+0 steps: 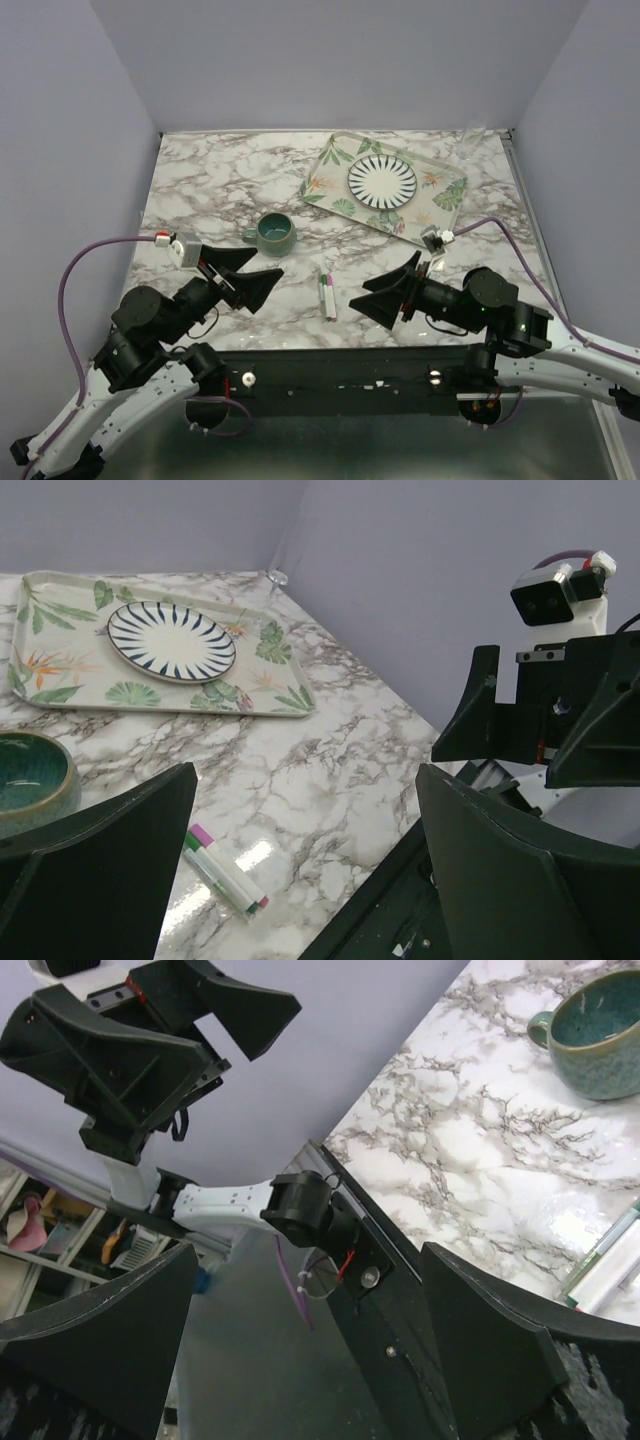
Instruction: Insert the pens into the pen caps
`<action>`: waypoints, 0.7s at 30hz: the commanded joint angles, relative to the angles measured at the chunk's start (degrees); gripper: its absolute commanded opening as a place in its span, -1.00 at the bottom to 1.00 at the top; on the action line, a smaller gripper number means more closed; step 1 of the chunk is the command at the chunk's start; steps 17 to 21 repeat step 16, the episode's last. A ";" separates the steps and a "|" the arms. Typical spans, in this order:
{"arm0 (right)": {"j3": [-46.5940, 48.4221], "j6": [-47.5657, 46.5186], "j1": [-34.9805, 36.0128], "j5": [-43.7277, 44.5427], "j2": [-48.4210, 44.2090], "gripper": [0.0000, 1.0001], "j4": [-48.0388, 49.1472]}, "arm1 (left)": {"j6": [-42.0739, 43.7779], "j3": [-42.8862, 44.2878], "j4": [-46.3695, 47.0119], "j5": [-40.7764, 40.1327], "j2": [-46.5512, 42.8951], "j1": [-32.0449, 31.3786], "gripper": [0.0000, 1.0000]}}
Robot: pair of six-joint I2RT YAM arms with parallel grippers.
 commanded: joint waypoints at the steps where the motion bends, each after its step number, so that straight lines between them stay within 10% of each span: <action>1: 0.33 1.44 -0.08 4.69 -0.31 1.00 -1.72 | 1.20 -0.30 -1.51 1.28 -1.53 0.03 0.98; 21: 1.82 2.68 -0.08 8.47 2.15 0.99 -4.45 | 0.50 -0.65 -2.57 3.74 -1.00 -0.06 0.97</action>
